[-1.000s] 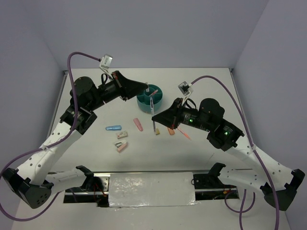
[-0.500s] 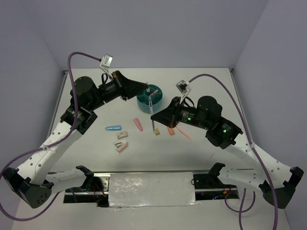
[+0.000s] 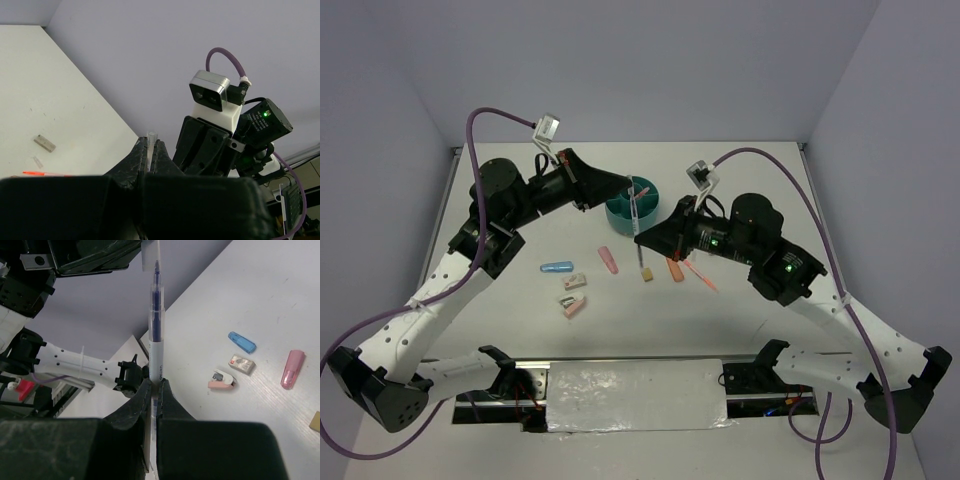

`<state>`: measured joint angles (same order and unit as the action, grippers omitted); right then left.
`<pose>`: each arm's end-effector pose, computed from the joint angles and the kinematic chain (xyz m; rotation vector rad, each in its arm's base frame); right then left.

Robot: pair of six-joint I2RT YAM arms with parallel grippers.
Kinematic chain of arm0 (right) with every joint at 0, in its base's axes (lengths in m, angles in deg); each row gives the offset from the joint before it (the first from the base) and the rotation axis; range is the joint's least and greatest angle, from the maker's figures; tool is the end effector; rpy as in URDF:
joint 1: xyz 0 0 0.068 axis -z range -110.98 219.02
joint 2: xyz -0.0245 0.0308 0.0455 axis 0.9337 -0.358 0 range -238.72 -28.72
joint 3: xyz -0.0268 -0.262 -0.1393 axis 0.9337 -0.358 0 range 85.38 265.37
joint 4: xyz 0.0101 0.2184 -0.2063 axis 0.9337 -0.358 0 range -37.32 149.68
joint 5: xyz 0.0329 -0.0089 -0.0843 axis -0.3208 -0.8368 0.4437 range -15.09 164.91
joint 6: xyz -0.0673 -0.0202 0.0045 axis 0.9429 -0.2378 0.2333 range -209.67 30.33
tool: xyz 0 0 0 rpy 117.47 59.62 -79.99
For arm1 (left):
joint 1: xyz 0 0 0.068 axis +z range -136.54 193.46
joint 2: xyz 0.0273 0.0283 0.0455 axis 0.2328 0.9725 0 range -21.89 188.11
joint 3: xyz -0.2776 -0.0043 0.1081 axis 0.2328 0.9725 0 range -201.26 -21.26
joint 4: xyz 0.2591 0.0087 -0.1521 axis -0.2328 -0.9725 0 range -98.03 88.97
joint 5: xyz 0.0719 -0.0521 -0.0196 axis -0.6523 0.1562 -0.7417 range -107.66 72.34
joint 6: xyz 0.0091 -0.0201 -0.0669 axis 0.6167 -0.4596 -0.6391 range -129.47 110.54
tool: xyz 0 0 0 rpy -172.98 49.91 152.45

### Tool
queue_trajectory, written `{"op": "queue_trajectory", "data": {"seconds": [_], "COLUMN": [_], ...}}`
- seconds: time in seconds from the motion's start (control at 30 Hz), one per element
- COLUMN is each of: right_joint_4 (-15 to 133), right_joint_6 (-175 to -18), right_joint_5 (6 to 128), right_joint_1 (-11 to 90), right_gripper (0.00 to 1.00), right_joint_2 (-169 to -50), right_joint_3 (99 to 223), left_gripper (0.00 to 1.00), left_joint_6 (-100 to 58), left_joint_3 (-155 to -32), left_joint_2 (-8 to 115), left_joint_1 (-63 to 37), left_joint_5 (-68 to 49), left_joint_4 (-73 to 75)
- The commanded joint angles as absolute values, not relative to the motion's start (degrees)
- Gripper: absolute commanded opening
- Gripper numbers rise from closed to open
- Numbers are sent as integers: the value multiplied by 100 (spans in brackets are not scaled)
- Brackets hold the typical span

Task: Sort the stationery into containers
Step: Close the pen cap on the pen.

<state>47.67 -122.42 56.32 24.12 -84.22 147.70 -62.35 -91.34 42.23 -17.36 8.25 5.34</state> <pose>0.1720 0.1973 0.4344 -0.4599 1.7681 1.2651 0.2404 -0.1728 0.4905 0.1335 1.5508 -1.4967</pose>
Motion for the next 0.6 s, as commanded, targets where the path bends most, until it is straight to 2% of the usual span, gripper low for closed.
{"op": "queue_trajectory", "data": {"seconds": [0.0, 0.57], "right_joint_4": [4773, 4966], "right_joint_6": [-12113, -12096], "right_joint_5": [5663, 5303], "right_joint_1": [2543, 2649], "right_gripper": [0, 0], "right_joint_2": [-8409, -8628], "right_joint_3": [15050, 15480], "left_gripper": [0, 0], "left_joint_6": [-6273, -6238], "left_joint_3": [-9236, -9245], "left_joint_2": [4218, 4280], "left_joint_1": [-1721, -1730], "left_joint_5": [1011, 1108], "left_joint_4": [794, 574]}}
